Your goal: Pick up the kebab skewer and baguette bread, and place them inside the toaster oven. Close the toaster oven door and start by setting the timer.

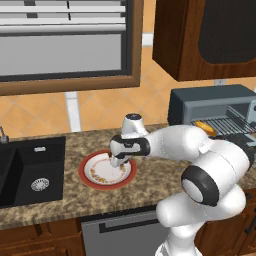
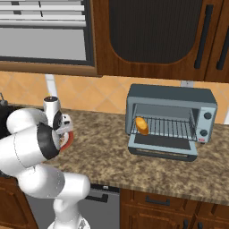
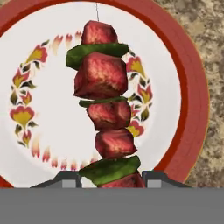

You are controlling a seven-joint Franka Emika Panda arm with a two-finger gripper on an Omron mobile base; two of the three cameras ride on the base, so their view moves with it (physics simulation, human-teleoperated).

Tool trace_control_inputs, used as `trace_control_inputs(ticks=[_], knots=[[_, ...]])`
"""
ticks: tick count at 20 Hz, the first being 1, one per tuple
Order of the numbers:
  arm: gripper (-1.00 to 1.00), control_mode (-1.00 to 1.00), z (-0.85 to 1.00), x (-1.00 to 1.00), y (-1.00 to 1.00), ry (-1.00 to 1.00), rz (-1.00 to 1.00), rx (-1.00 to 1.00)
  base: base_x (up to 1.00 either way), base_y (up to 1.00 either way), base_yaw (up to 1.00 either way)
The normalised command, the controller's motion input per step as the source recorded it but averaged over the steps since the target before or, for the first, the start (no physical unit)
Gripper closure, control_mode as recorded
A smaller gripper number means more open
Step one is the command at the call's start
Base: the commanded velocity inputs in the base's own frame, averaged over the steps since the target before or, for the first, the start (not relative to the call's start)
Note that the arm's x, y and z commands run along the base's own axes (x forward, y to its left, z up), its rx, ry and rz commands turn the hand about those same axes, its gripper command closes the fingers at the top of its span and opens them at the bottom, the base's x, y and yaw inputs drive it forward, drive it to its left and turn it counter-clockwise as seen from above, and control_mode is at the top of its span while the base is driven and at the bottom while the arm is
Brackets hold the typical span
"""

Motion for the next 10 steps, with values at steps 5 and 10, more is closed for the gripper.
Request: trace_control_inputs(ticks=[5,10], knots=[[1.00,-1.00,1.00,-0.36,-1.00,0.00,-0.03,0.19,0.00,0.00,0.00],[1.00,-1.00,0.97,-0.35,-1.00,0.00,-0.06,0.11,0.00,0.00,0.00]])
